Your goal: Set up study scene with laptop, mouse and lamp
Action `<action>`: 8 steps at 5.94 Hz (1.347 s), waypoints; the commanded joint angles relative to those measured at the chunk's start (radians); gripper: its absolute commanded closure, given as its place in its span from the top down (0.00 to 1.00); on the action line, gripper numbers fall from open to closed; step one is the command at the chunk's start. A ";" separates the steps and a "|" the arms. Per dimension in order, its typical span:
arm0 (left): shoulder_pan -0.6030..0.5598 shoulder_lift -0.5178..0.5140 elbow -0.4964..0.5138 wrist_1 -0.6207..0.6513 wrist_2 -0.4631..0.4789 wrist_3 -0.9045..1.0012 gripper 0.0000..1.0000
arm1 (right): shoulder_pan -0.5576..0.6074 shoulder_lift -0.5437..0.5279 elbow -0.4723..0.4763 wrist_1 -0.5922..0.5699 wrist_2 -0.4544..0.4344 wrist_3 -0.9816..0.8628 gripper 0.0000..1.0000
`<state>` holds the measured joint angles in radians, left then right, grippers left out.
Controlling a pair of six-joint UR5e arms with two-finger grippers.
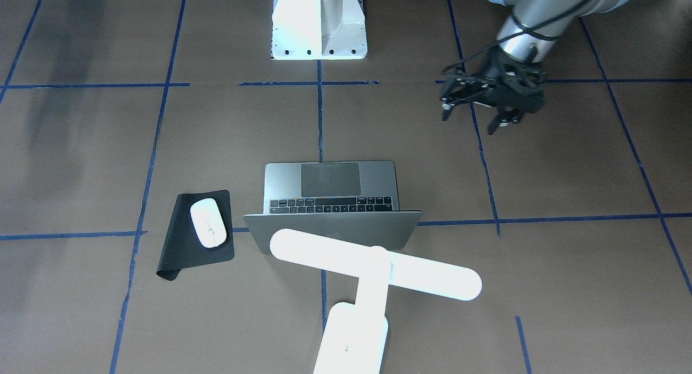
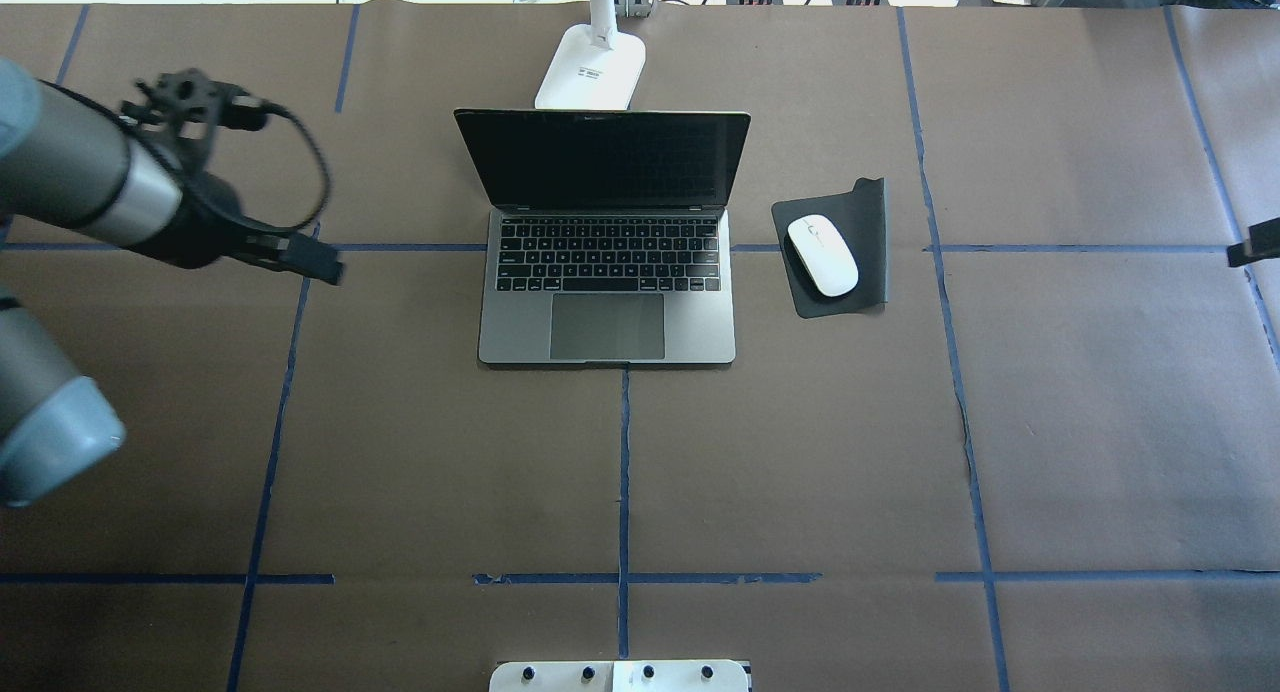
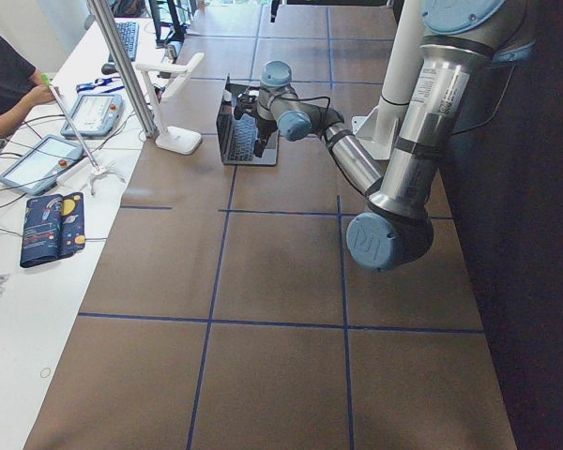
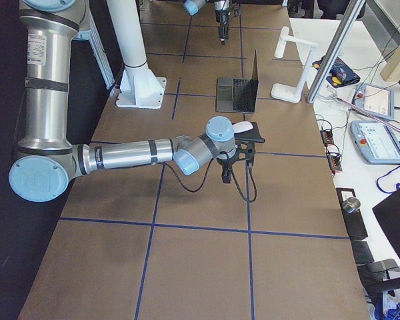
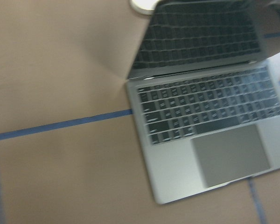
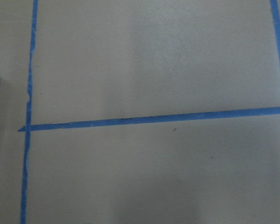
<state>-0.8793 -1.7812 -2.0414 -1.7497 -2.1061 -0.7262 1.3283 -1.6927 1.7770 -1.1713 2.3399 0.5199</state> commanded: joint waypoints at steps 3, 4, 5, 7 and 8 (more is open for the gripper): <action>-0.358 0.420 0.001 0.004 -0.210 0.527 1.00 | 0.160 -0.015 0.002 -0.303 0.016 -0.425 1.00; -0.485 0.474 0.070 0.001 -0.257 0.559 1.00 | 0.160 -0.015 0.002 -0.303 0.016 -0.425 1.00; -0.603 0.485 0.199 0.003 -0.259 0.747 1.00 | 0.160 -0.015 0.001 -0.303 0.016 -0.425 1.00; -0.695 0.485 0.264 0.107 -0.261 0.818 1.00 | 0.158 -0.027 0.004 -0.300 0.018 -0.422 1.00; -0.696 0.491 0.223 0.222 -0.262 0.836 1.00 | 0.158 -0.027 0.004 -0.300 0.018 -0.422 1.00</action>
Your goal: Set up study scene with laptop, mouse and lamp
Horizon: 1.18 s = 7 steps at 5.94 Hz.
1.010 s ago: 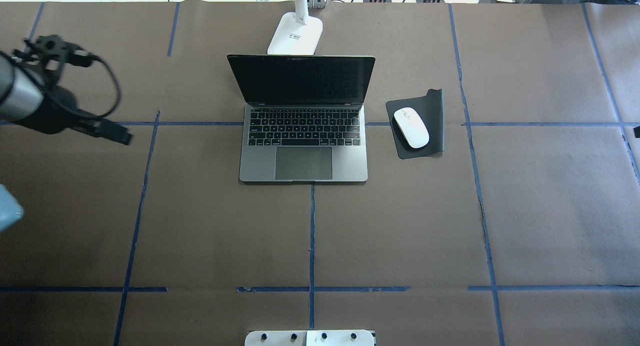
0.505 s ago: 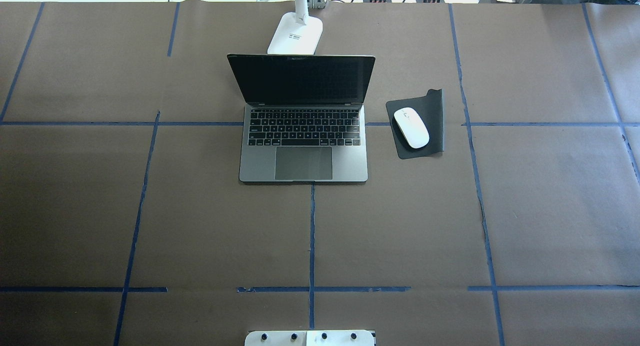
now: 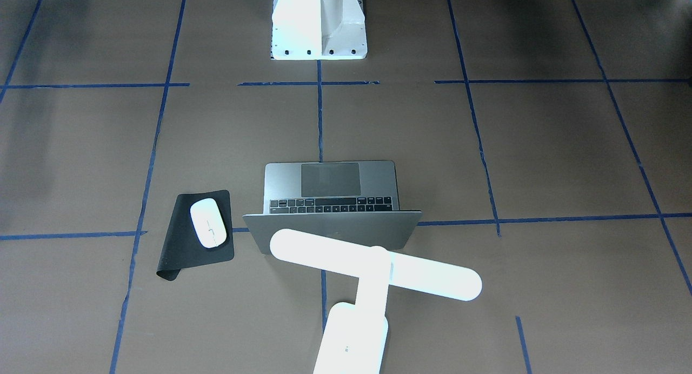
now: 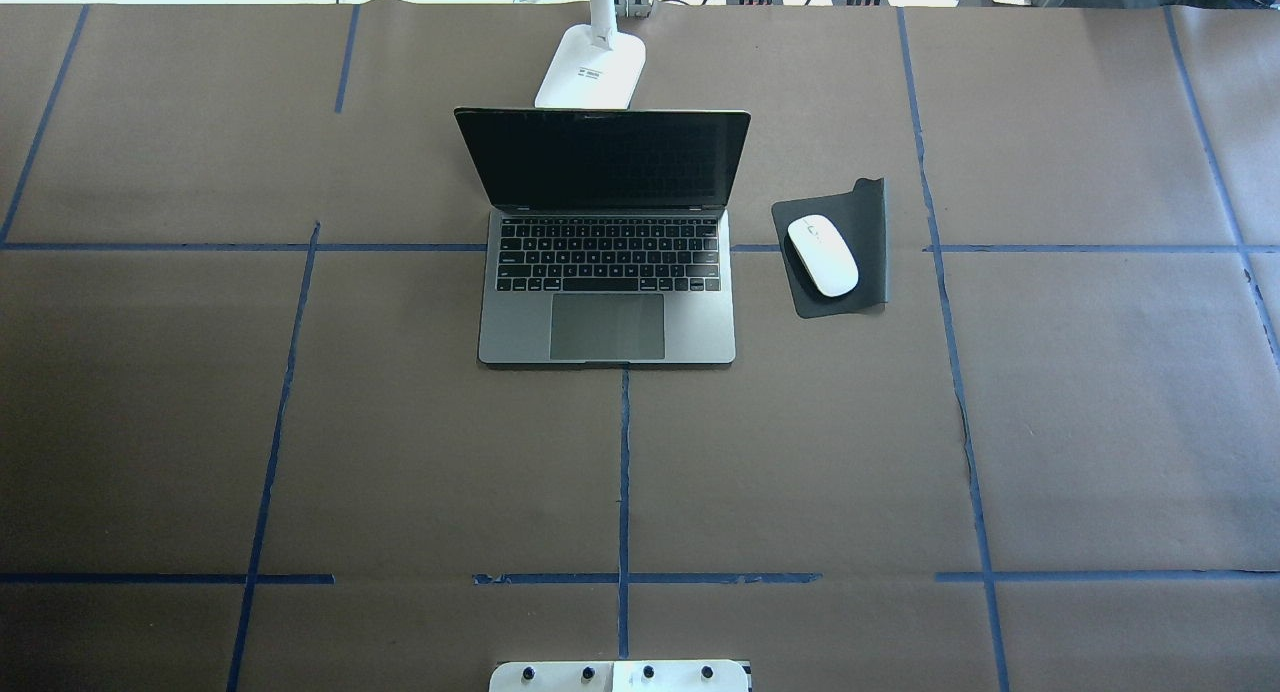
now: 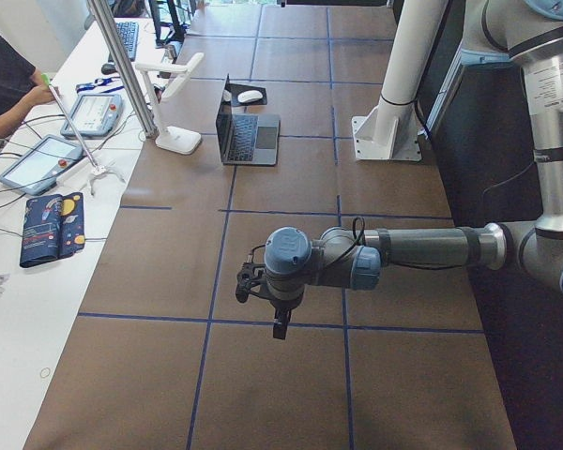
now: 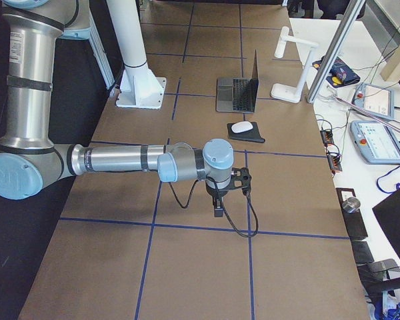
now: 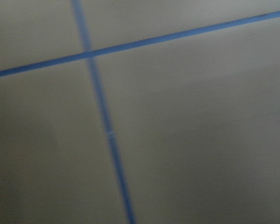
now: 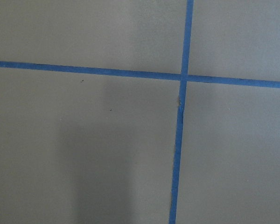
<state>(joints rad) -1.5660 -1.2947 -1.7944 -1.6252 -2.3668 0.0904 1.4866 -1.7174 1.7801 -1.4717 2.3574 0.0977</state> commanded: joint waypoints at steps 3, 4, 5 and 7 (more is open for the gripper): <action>-0.012 0.071 -0.097 0.140 -0.002 0.038 1.00 | -0.002 -0.010 -0.005 0.004 0.029 -0.001 1.00; -0.012 0.072 -0.120 0.139 -0.003 0.038 1.00 | -0.005 -0.004 0.002 0.004 0.030 -0.001 1.00; -0.012 0.066 -0.132 0.137 -0.005 0.029 1.00 | -0.005 -0.004 0.008 0.004 0.030 -0.003 1.00; -0.012 0.074 -0.149 0.140 -0.031 0.037 1.00 | -0.015 0.001 0.002 0.007 0.040 0.003 1.00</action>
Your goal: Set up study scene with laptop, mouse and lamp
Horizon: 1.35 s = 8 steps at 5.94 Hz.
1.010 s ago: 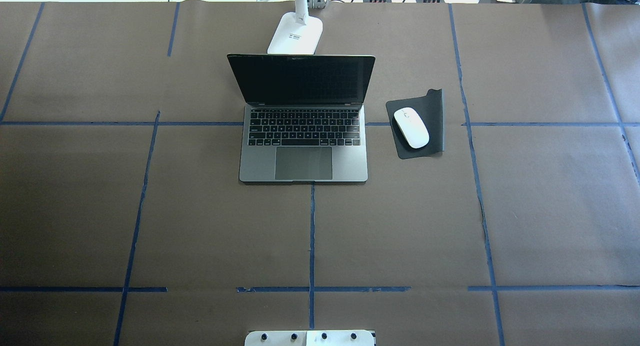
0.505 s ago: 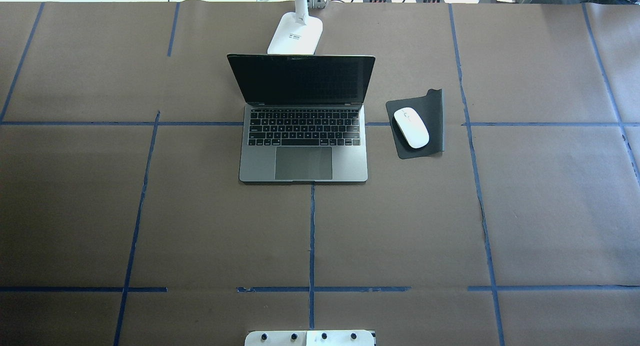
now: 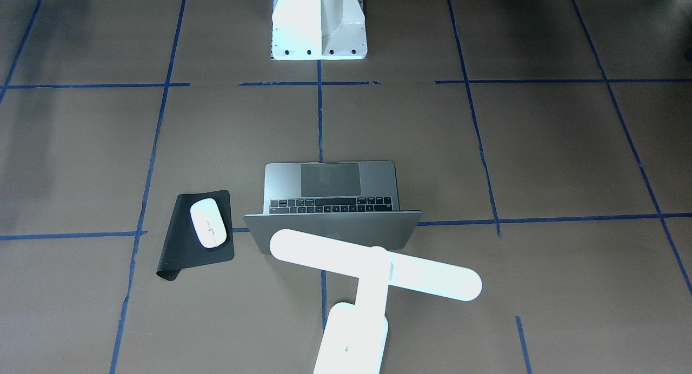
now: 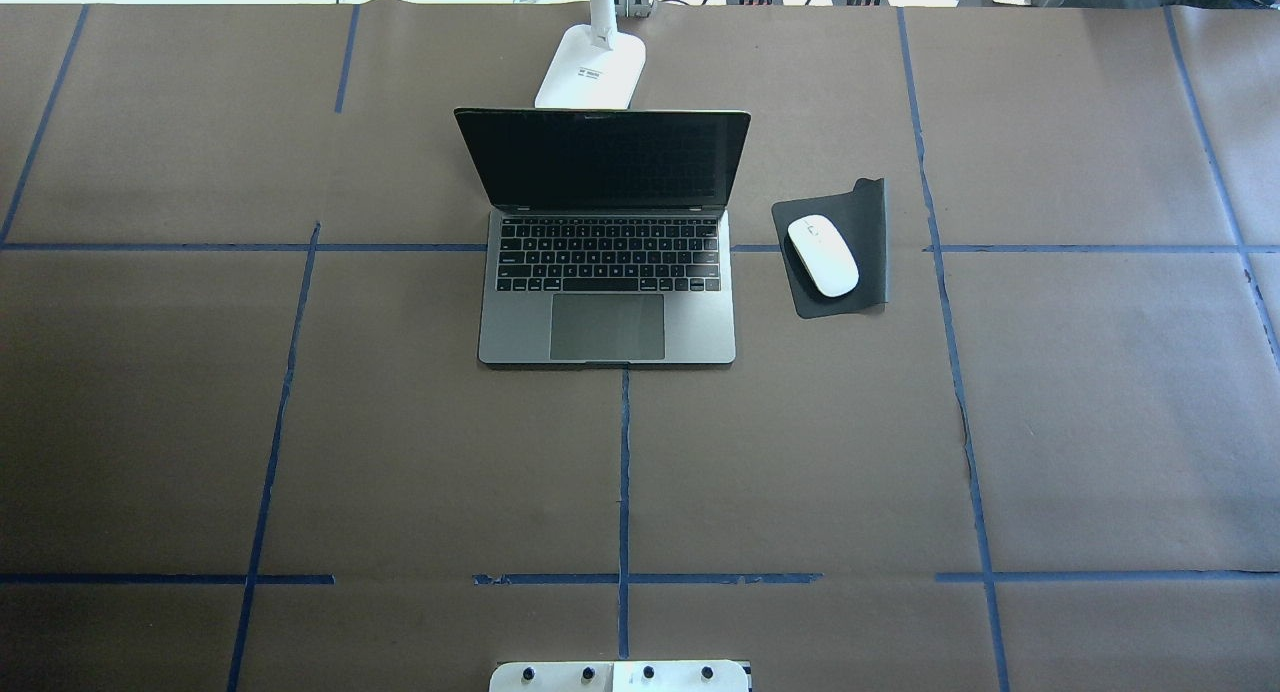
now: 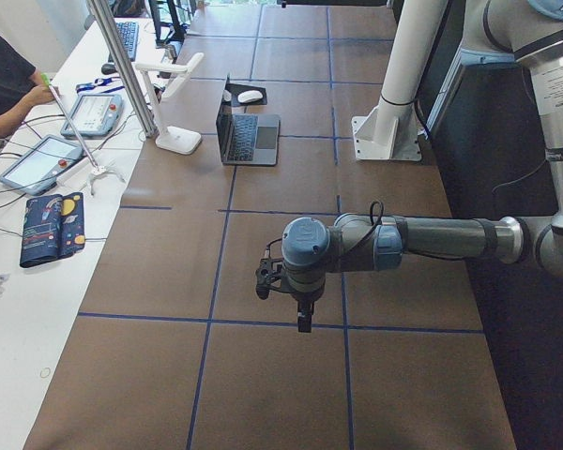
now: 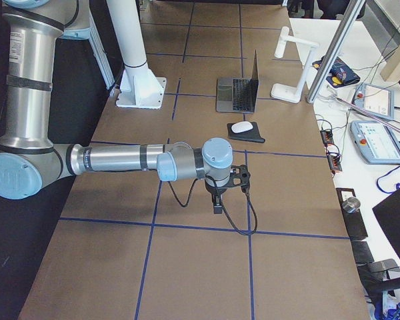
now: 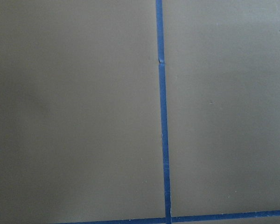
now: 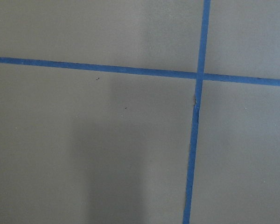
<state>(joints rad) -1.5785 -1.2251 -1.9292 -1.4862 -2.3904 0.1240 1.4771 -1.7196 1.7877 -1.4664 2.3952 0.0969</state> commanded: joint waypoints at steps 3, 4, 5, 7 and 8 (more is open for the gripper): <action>0.003 -0.010 -0.027 0.000 -0.003 0.005 1.00 | -0.006 0.005 -0.001 0.008 0.004 0.000 1.00; 0.003 -0.031 -0.030 0.003 -0.001 0.005 1.00 | -0.008 0.005 -0.005 0.008 0.004 -0.002 1.00; 0.003 -0.031 -0.031 0.003 0.002 0.005 1.00 | -0.008 0.005 -0.014 0.006 0.013 -0.002 1.00; 0.005 -0.031 -0.040 0.003 -0.001 0.006 1.00 | -0.008 0.005 -0.014 0.006 0.087 -0.002 1.00; 0.005 -0.034 -0.043 0.001 0.000 0.005 1.00 | -0.008 0.005 -0.013 0.006 0.096 0.001 1.00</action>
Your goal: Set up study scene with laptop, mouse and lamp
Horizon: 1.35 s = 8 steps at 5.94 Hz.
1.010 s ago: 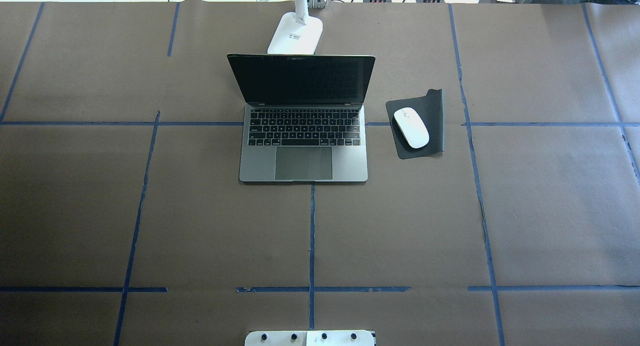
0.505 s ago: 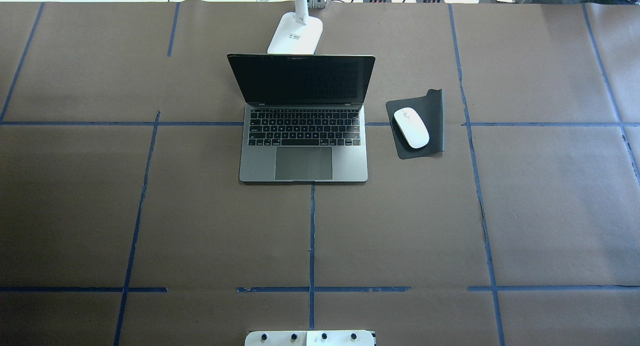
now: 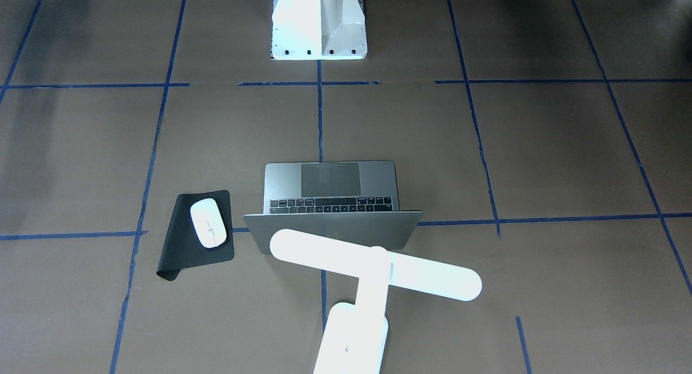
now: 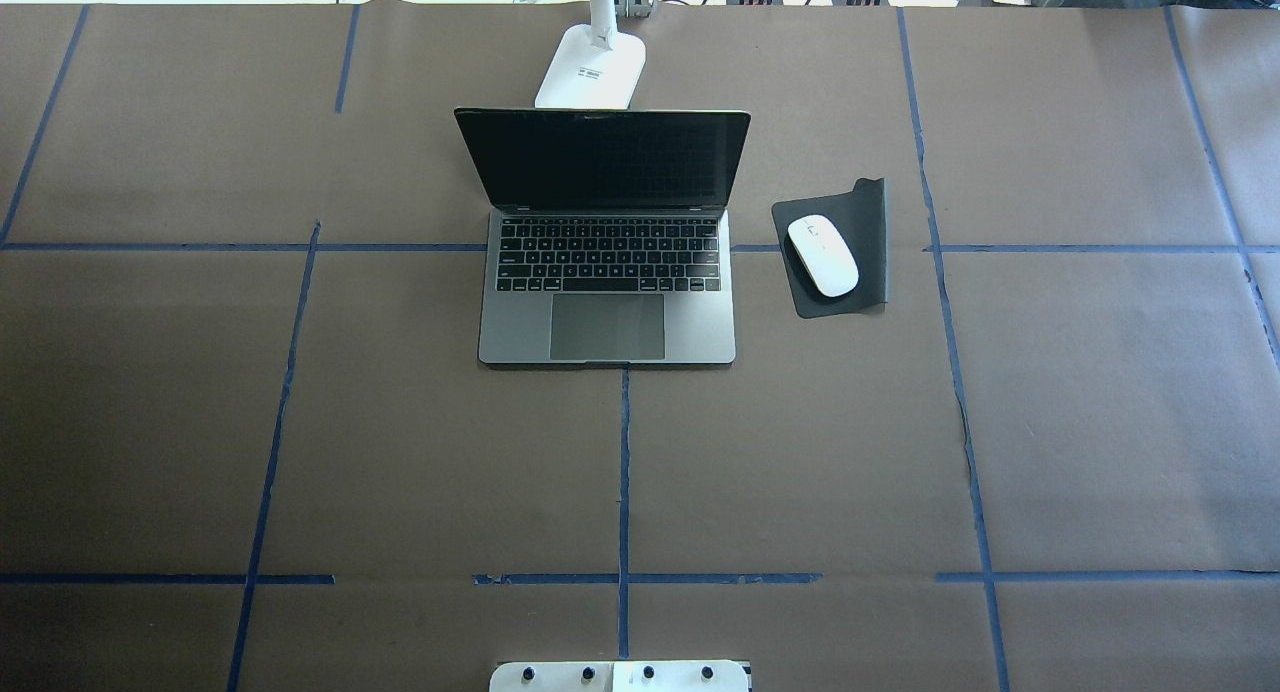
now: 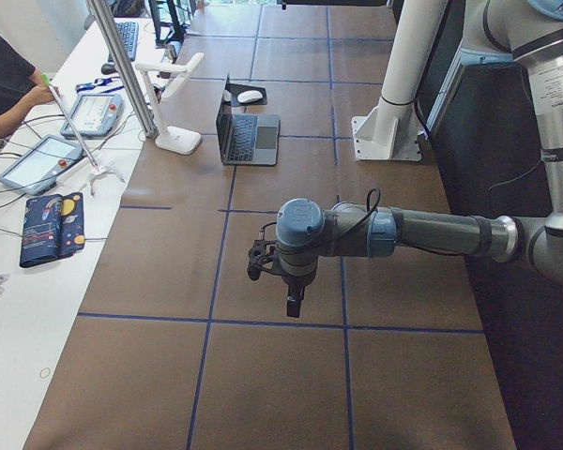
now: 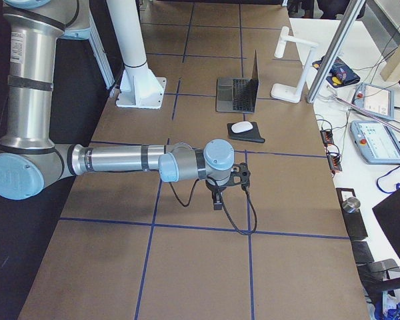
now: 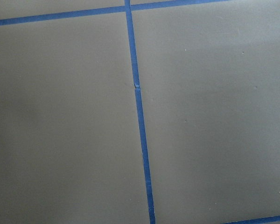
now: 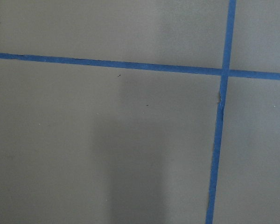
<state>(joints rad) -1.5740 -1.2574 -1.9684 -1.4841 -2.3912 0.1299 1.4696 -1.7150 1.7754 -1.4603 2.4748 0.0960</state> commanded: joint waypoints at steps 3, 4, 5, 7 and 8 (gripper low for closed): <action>0.002 -0.008 -0.015 0.001 0.001 0.001 1.00 | 0.002 -0.005 0.007 0.001 0.016 0.016 1.00; 0.002 -0.007 -0.017 0.001 0.001 0.001 1.00 | 0.002 -0.006 0.002 0.001 0.010 0.016 1.00; 0.002 -0.007 -0.020 0.001 -0.002 0.001 1.00 | 0.002 -0.008 -0.002 0.003 0.006 0.014 1.00; 0.002 -0.002 -0.036 0.001 -0.003 -0.001 1.00 | 0.000 0.000 -0.013 0.000 0.012 0.016 1.00; 0.002 -0.002 -0.037 0.002 -0.002 -0.003 1.00 | 0.000 -0.005 -0.010 0.001 0.013 0.016 1.00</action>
<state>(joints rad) -1.5723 -1.2599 -2.0031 -1.4828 -2.3940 0.1285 1.4696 -1.7171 1.7654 -1.4597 2.4865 0.1119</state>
